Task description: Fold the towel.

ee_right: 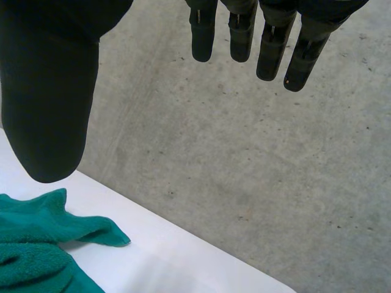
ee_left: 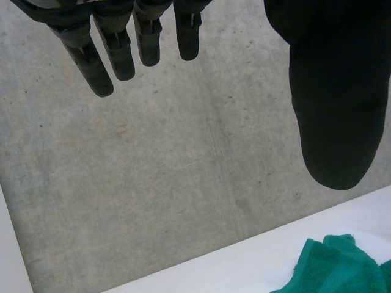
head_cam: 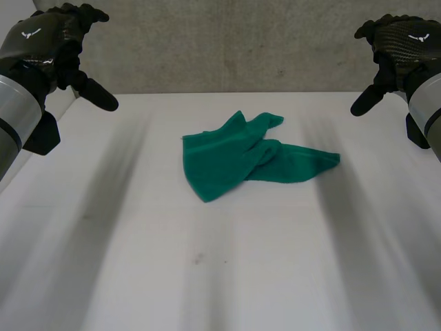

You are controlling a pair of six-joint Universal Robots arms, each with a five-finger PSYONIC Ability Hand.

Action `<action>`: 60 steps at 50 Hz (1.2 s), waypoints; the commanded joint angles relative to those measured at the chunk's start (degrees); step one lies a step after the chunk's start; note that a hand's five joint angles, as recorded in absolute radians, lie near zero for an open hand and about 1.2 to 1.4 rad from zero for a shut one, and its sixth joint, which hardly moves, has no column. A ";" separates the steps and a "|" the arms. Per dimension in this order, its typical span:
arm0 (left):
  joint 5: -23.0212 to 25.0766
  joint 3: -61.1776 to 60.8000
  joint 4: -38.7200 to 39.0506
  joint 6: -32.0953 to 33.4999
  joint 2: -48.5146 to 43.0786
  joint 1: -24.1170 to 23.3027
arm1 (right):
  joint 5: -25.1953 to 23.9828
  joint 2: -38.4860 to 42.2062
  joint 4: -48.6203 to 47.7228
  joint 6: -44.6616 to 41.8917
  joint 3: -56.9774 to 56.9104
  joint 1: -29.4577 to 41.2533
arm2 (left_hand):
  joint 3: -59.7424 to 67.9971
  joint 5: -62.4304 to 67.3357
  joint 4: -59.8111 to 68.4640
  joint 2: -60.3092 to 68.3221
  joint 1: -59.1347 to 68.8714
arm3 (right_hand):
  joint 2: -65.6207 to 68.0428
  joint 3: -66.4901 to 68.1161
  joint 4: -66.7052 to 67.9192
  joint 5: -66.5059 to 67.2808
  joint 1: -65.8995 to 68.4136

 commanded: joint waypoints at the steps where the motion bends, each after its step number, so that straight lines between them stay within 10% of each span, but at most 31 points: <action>1: 0.00 -1.31 1.93 0.01 -0.30 -0.14 | -3.35 0.51 0.61 -1.46 -0.27 0.07 | -2.03 -2.23 -1.50 -1.23 -1.23 | -2.81 -2.37 -3.44 -3.61 -1.75; 14: 0.09 -3.33 5.18 0.10 -1.96 -0.31 | -10.74 9.29 6.59 -14.56 -2.02 0.34 | -1.53 -1.72 -0.99 -0.72 -0.72 | -2.81 -2.37 -3.44 -3.61 -1.75; 37: 0.09 -3.86 6.41 0.10 -5.65 -0.66 | -16.80 49.03 5.01 12.25 -34.28 2.45 | -1.36 -1.55 -0.83 -0.56 -0.56 | -2.81 -2.37 -3.44 -3.61 -1.75; 49: 0.00 -3.86 6.67 2.56 -8.47 -0.66 | -15.22 62.56 7.91 12.51 -51.68 3.59 | -1.36 -1.55 -0.83 -0.56 -0.56 | 23.66 24.10 23.04 22.86 24.72; 55: -0.09 -3.86 7.38 4.32 -8.91 -1.19 | -16.01 64.06 11.34 12.34 -55.37 3.76 | -1.36 -1.55 -0.83 -0.56 -0.56 | 67.12 67.55 66.49 66.32 68.18; 60: -0.09 -3.86 7.38 4.32 -8.82 -1.45 | -16.01 61.08 11.78 12.34 -55.91 3.77 | -1.36 -1.55 -0.83 -0.56 -0.56 | 67.19 67.63 66.56 66.39 68.25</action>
